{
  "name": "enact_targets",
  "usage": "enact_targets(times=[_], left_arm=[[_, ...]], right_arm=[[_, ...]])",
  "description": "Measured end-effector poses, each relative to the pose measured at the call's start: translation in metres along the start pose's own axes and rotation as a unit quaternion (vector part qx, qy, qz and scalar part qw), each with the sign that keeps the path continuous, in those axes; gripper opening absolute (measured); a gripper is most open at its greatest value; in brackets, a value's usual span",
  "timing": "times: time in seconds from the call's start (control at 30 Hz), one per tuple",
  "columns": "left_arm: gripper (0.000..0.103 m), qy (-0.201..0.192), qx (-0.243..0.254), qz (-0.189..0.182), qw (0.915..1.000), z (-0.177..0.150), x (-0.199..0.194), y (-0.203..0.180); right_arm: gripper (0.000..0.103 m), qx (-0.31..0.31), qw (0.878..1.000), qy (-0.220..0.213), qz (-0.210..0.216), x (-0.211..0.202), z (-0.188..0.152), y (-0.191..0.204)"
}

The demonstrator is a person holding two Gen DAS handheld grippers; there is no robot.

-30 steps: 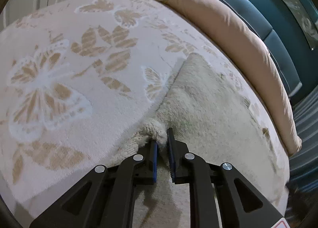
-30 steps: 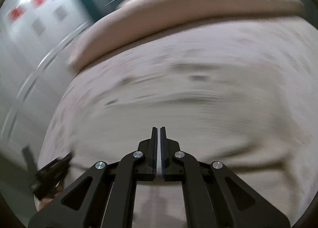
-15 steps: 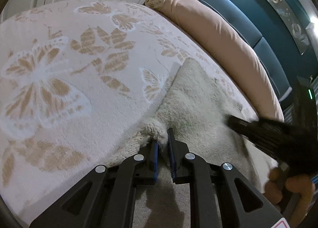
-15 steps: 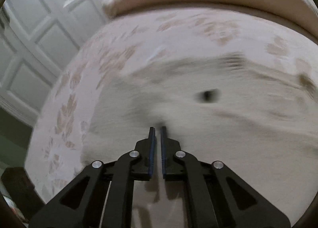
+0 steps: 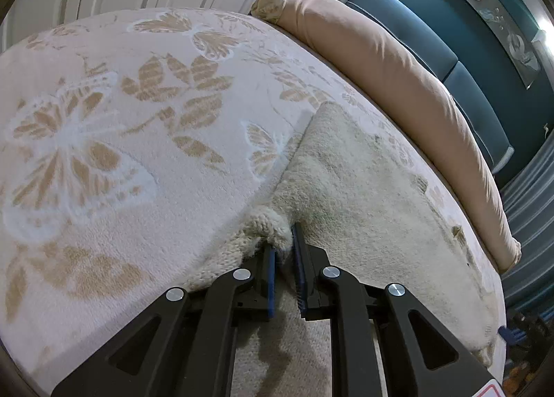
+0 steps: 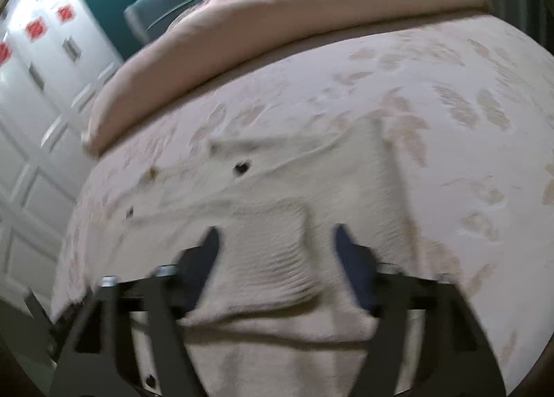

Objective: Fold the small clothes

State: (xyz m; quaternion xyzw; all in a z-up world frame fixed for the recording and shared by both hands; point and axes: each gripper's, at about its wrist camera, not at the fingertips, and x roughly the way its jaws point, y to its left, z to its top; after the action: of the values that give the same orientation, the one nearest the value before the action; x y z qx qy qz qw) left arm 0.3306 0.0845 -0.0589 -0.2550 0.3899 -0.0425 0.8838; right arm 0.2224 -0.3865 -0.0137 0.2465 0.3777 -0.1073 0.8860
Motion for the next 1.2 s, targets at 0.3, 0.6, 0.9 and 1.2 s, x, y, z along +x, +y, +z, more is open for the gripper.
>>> enact_targets(times=[0.3, 0.6, 0.9, 1.2], left_arm=[[0.015, 0.001, 0.008, 0.009, 0.9999, 0.0, 0.001, -0.002], [0.015, 0.001, 0.013, 0.015, 0.9998, -0.001, 0.003, -0.004], [0.038, 0.049, 0.042, 0.024, 0.9976, 0.0, -0.029, -0.013], [0.083, 0.099, 0.104, 0.083, 0.9861, -0.075, -0.178, 0.041]], right_arm=[[0.007, 0.009, 0.994, -0.087, 0.07, -0.05, 0.013, 0.031], [0.01, 0.024, 0.999, 0.03, -0.031, 0.019, -0.009, -0.013], [0.061, 0.046, 0.998, -0.022, -0.024, -0.108, -0.072, -0.032], [0.067, 0.106, 0.992, 0.062, -0.038, -0.202, -0.211, -0.098]])
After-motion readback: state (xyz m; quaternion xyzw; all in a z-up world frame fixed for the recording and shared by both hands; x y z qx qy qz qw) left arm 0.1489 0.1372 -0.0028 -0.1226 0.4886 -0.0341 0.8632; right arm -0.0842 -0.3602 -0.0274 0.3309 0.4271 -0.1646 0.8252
